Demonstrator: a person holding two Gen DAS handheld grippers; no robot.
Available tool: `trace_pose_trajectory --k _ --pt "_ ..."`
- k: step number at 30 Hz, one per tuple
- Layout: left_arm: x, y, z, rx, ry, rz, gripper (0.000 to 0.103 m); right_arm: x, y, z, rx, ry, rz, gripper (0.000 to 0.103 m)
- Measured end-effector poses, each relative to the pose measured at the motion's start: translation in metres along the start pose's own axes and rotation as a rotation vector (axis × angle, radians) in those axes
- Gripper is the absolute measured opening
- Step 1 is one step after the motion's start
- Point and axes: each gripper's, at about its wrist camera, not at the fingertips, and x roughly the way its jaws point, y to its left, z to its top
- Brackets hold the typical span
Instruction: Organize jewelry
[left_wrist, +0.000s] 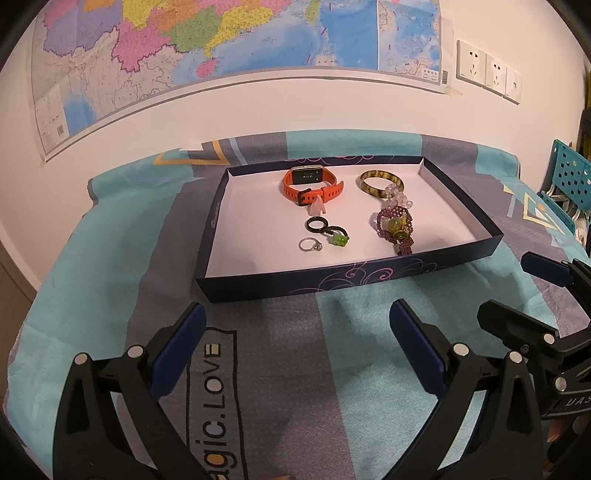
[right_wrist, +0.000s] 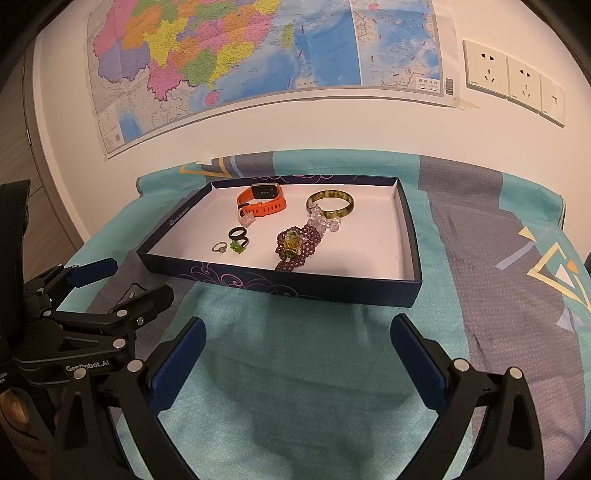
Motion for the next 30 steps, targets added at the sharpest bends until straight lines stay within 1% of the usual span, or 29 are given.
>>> trace_pose_trajectory --k 19,24,30 --pt "0.0037 0.0011 -0.0019 -0.007 0.009 -0.010 0.098 0.0000 -0.0009 0.0005 0.003 0.001 0.001 0.096" --pt "0.0034 0.0018 -0.0019 -0.011 0.000 -0.004 0.098 0.0004 -0.0012 0.0007 0.003 0.001 -0.001 0.096" --pt "0.0041 0.0039 -0.0027 -0.025 -0.009 -0.025 0.098 0.0018 -0.0006 0.0000 0.001 0.002 -0.002 0.096"
